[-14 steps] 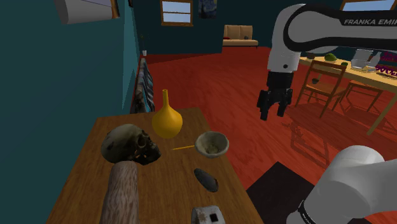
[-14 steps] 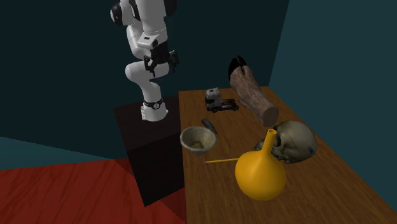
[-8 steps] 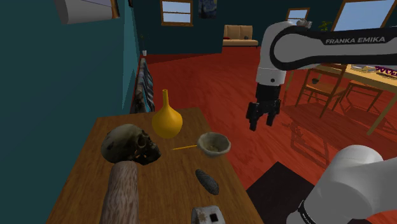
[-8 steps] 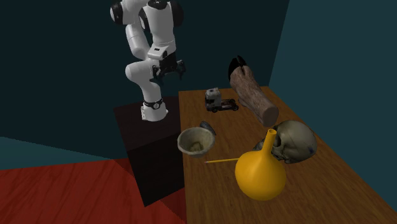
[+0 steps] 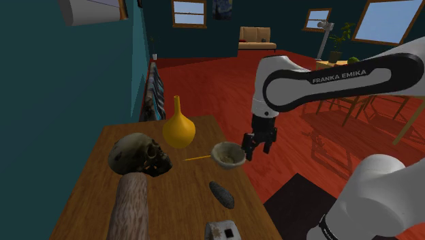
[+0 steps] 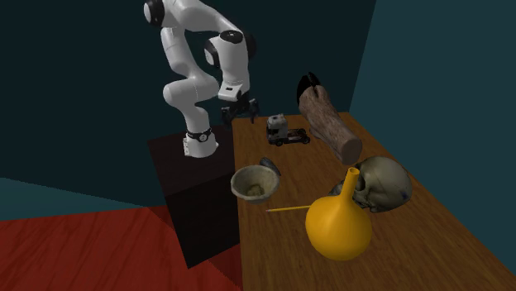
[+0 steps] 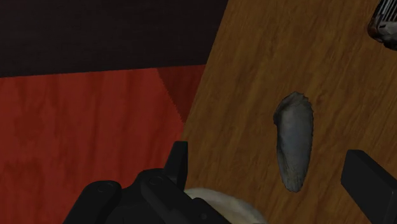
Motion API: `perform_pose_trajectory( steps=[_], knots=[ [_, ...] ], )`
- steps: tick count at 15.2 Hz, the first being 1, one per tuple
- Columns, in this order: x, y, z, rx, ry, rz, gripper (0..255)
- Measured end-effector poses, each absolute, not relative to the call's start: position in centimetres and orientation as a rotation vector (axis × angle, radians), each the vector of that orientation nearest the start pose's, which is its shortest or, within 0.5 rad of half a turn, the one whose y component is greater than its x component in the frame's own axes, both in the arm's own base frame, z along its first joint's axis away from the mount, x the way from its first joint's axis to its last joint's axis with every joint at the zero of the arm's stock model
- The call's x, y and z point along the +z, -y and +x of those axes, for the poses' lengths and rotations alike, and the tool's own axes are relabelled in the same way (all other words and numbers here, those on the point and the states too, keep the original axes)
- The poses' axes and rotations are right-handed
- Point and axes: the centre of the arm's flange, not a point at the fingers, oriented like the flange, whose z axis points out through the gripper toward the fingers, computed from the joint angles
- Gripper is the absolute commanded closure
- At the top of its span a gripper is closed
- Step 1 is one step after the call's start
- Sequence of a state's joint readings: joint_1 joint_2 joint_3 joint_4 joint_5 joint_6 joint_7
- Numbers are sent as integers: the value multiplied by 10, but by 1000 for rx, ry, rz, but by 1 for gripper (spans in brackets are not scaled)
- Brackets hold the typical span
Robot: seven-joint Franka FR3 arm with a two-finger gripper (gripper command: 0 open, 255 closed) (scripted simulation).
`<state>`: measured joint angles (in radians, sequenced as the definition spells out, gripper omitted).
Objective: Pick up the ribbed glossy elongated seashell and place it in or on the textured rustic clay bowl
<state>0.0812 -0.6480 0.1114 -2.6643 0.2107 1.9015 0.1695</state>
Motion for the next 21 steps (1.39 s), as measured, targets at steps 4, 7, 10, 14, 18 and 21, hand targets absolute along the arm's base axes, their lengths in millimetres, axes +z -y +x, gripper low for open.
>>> perform_pose_trajectory(
  steps=[4,7,10,14,18,21],
  knots=[
    [386,-108,336,177,-89,-3035,0],
    [356,-127,346,157,-60,-3041,0],
    [323,-150,355,137,-32,-3048,0],
    [282,-179,367,110,5,-3055,0],
    [258,-187,370,103,13,-3055,0],
    [241,-187,369,102,13,-3055,0]
  ],
)
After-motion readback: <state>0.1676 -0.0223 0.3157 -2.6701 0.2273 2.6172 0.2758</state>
